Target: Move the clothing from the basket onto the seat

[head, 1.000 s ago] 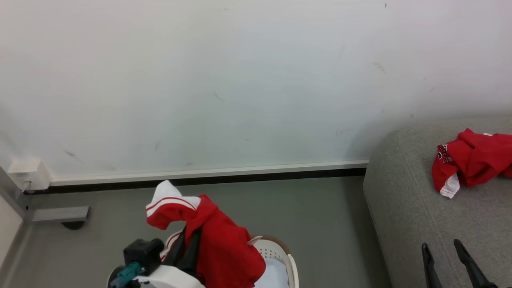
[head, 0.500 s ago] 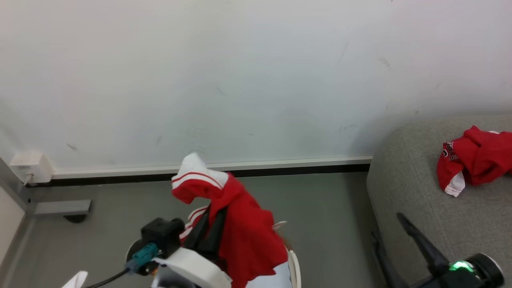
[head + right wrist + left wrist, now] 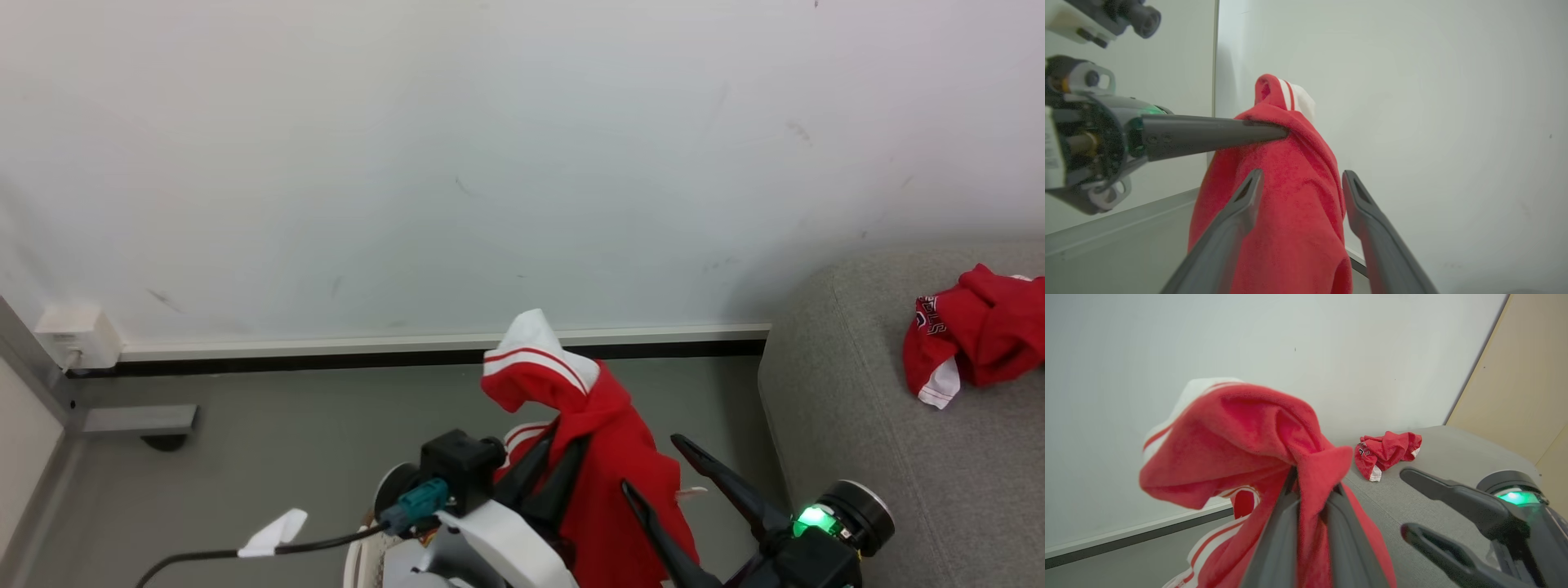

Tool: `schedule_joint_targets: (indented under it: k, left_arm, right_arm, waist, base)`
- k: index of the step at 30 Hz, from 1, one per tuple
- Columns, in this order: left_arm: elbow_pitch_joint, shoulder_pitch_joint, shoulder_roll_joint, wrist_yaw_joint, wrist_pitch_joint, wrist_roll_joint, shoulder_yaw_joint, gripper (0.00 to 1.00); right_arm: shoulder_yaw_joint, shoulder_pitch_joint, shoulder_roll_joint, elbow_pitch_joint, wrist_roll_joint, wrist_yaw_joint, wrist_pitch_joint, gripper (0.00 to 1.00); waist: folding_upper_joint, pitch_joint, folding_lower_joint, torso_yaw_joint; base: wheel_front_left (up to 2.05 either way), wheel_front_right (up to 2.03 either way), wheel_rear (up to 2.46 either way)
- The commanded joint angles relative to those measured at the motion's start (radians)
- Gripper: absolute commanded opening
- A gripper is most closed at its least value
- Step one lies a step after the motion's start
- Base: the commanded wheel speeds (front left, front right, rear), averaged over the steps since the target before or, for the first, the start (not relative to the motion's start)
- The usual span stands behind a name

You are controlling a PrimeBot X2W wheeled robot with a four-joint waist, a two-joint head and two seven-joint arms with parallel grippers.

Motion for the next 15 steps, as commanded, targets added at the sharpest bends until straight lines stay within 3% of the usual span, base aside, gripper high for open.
schedule_joint_targets:
  k: [1,13,14,15]
  left_arm:
    - [0.012,-0.016,-0.006,-0.009,0.006,0.006,-0.021,0.00]
    - [-0.006,-0.039,-0.028,-0.040,0.053,-0.083,-0.121,0.00]
    - [-0.010,-0.038,-0.027,-0.042,0.058,-0.089,-0.124,0.00]
    - [-0.012,-0.038,-0.027,-0.040,0.059,-0.092,-0.126,0.00]
  right_arm:
    - [0.019,-0.024,0.003,0.019,0.008,-0.003,0.001,1.00]
    - [0.029,-0.057,0.023,0.158,0.010,-0.003,0.001,1.00]
    - [0.035,-0.059,0.024,0.164,0.020,-0.003,0.001,0.64]
    - [0.037,-0.060,0.027,0.166,0.036,-0.003,0.001,0.00]
  waist:
    - [-0.0001,-0.002,0.0000,-0.002]
    - [-0.0001,-0.015,0.0000,-0.008]
    - [-0.0001,-0.017,0.0000,-0.008]
    - [-0.0001,-0.017,0.0000,-0.008]
  base:
    - [0.00,0.00,0.00]
    - [0.00,0.00,0.00]
    - [0.00,0.00,0.00]
    - [0.00,0.00,0.00]
